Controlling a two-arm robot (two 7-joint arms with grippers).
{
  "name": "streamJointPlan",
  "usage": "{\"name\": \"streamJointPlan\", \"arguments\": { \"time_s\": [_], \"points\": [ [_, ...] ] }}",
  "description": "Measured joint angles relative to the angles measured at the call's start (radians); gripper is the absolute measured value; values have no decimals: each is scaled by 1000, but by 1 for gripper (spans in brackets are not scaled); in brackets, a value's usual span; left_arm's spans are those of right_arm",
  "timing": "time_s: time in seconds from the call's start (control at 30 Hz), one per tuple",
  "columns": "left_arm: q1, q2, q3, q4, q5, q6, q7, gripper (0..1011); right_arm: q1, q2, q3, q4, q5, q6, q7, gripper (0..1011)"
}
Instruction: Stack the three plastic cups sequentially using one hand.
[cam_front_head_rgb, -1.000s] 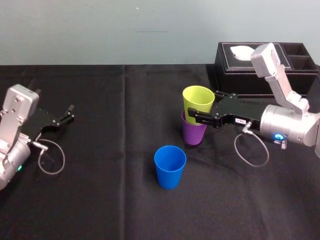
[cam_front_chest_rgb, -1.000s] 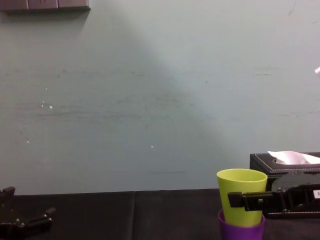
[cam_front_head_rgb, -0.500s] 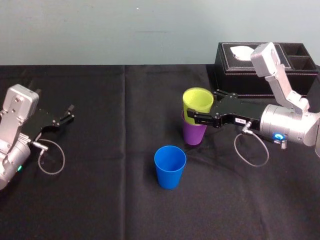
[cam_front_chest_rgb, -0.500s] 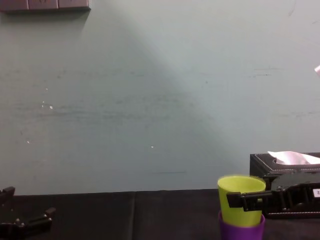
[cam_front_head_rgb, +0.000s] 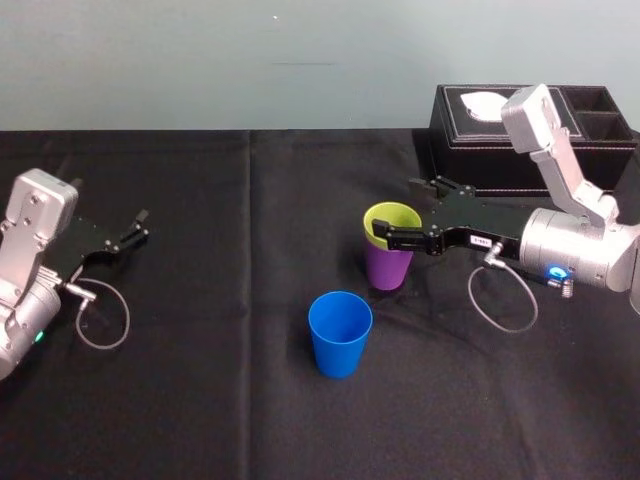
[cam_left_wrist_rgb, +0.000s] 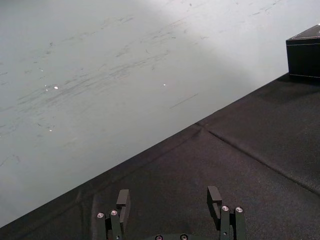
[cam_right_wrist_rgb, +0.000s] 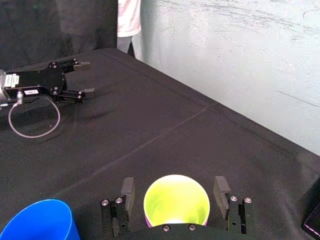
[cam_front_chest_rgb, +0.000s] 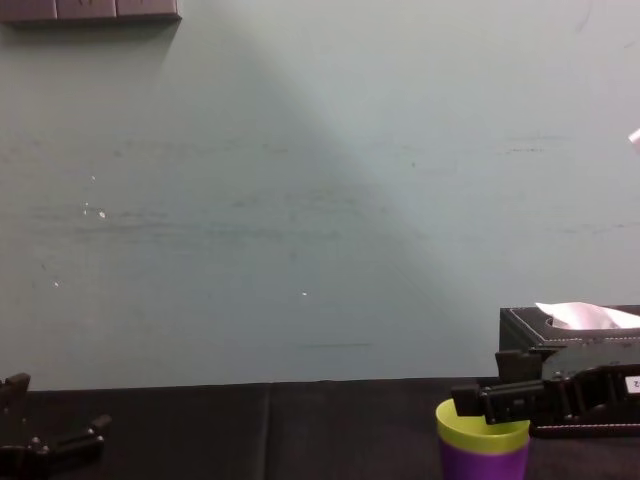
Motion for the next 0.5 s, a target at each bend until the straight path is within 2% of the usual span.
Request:
{"name": "streamJointPlan", "arguments": {
  "time_s": [0.5],
  "points": [
    [0,0,0,0,0,0,0,1011,0,0,0,0,0,0,0,1003]
  ]
}}
